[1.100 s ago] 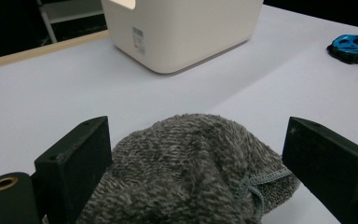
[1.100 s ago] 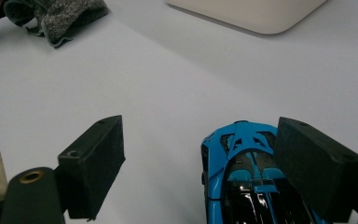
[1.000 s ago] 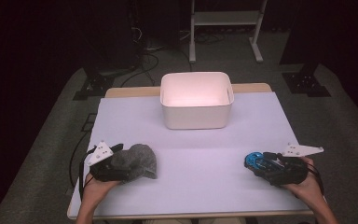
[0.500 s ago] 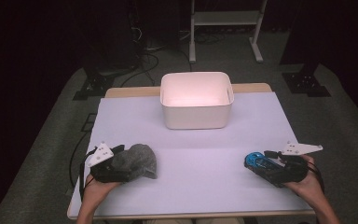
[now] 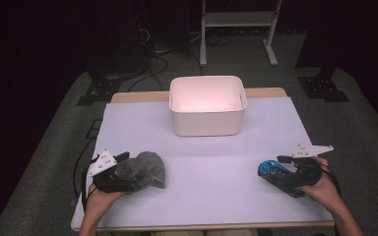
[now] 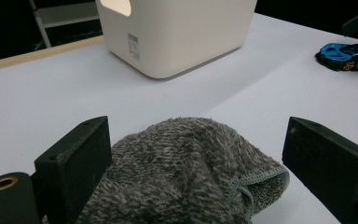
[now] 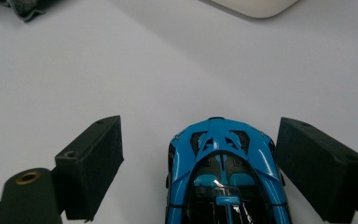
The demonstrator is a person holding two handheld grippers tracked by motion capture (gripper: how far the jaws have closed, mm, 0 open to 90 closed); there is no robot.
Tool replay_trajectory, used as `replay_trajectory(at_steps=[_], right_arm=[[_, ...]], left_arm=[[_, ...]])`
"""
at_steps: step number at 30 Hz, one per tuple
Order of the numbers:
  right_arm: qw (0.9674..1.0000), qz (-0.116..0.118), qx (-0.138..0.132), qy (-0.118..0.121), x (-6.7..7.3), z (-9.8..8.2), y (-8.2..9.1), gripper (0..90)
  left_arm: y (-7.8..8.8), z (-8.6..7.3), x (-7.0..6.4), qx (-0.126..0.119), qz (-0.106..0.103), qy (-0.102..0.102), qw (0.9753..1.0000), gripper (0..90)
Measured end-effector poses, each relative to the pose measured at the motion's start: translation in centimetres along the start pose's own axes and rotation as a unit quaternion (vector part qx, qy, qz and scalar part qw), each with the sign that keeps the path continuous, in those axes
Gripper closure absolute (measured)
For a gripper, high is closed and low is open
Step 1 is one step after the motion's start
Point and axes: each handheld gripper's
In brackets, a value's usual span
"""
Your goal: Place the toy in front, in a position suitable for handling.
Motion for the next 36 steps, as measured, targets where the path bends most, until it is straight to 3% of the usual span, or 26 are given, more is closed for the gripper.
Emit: replay_trajectory(at_steps=[17,28,36], right_arm=[[0.9970,-0.012,0.075,0.018,-0.5,-1.0,-0.1,14.3],[0.9949,-0.009,0.099,0.019,-0.8,-1.6,-0.8,14.3],[0.9917,-0.017,0.122,0.035,-0.5,-1.9,-1.3,14.8]], left_arm=[[0.0,-0.1,-0.2,0.002,-0.002,-0.004,1.0000,7.2],[0.0,-0.1,-0.2,0.002,-0.004,-0.005,1.0000,7.2],[0.0,-0.1,-0.2,0.003,-0.004,-0.006,1.0000,7.3]])
Point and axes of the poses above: each handheld gripper's, and its own axes: y roughly backward along the jaws, z roughly out of its top, x roughly to its left, and after that the axes turned 8 degrees about y, right-handed
